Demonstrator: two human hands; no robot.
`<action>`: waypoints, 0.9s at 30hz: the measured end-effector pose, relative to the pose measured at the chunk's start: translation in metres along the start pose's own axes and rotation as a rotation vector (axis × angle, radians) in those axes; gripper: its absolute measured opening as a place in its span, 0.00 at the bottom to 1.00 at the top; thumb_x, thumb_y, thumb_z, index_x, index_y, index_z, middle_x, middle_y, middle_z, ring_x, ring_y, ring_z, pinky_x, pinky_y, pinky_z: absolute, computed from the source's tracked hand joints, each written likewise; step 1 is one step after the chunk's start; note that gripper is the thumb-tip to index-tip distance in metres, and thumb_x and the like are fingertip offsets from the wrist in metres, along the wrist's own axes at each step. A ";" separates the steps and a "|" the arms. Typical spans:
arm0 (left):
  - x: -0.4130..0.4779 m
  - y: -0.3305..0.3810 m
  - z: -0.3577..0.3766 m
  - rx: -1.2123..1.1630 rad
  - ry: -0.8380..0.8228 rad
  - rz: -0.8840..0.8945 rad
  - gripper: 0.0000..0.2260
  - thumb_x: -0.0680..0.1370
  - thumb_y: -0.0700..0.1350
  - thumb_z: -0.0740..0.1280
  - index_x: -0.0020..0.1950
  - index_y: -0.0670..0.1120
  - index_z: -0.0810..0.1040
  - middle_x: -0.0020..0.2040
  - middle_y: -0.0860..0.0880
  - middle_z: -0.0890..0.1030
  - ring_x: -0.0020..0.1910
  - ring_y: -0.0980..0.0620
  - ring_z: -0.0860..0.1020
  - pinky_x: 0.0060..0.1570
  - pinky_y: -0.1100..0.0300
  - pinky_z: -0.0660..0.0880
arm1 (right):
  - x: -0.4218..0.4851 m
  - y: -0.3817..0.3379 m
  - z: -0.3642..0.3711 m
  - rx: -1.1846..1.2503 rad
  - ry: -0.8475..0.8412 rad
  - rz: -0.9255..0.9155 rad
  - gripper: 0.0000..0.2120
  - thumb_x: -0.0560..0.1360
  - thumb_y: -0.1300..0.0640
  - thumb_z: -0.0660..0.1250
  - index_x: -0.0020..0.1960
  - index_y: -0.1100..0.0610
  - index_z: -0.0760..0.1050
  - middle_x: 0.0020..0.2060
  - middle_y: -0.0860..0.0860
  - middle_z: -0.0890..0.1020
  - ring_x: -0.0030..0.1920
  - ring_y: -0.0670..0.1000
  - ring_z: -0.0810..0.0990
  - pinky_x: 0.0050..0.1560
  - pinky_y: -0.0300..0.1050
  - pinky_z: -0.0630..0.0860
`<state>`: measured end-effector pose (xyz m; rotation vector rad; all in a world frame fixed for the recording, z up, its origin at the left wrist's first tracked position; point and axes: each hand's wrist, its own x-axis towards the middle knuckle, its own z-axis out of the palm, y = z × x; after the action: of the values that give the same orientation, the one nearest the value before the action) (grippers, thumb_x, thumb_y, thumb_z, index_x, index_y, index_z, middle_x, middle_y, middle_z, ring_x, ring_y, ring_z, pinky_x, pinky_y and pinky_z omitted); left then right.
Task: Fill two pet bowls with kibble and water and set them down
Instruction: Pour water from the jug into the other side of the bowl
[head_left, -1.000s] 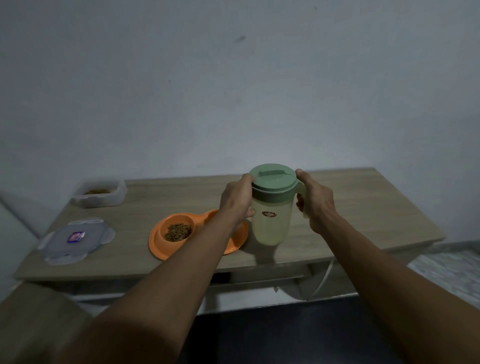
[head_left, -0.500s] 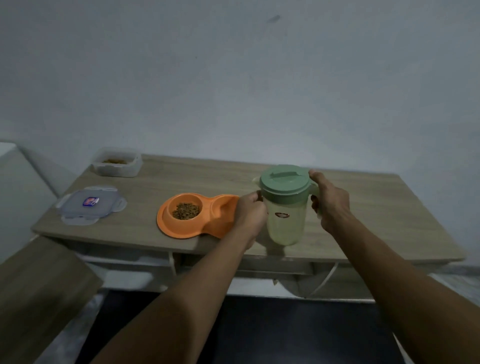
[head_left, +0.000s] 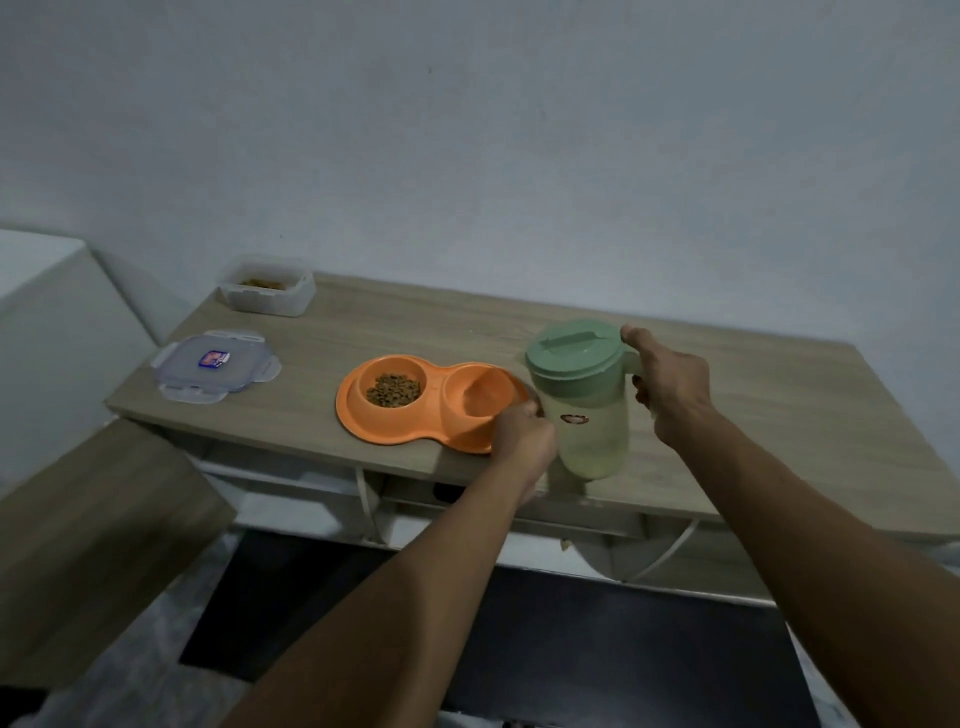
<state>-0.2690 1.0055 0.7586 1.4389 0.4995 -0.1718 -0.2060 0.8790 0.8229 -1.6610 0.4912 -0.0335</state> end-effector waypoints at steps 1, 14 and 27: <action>0.001 0.000 0.000 0.003 0.004 -0.003 0.14 0.72 0.38 0.60 0.51 0.50 0.80 0.51 0.48 0.84 0.54 0.46 0.81 0.59 0.48 0.78 | 0.000 -0.001 0.001 -0.010 -0.001 -0.004 0.20 0.68 0.44 0.76 0.38 0.61 0.76 0.35 0.55 0.78 0.35 0.53 0.73 0.39 0.50 0.72; 0.003 0.002 0.001 -0.044 -0.008 -0.051 0.17 0.73 0.31 0.55 0.39 0.51 0.76 0.45 0.46 0.79 0.44 0.49 0.73 0.44 0.55 0.71 | 0.002 -0.013 0.007 -0.145 -0.009 -0.054 0.20 0.66 0.42 0.75 0.35 0.59 0.77 0.35 0.53 0.80 0.34 0.54 0.76 0.40 0.51 0.74; -0.005 0.005 0.003 -0.097 -0.022 -0.050 0.18 0.76 0.30 0.55 0.39 0.51 0.74 0.42 0.49 0.79 0.47 0.50 0.75 0.47 0.55 0.73 | 0.004 -0.014 0.005 -0.178 -0.011 -0.054 0.24 0.64 0.40 0.75 0.43 0.62 0.80 0.37 0.54 0.80 0.34 0.54 0.76 0.40 0.49 0.74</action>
<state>-0.2704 1.0025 0.7649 1.3290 0.5188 -0.2005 -0.1967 0.8836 0.8345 -1.8476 0.4517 -0.0208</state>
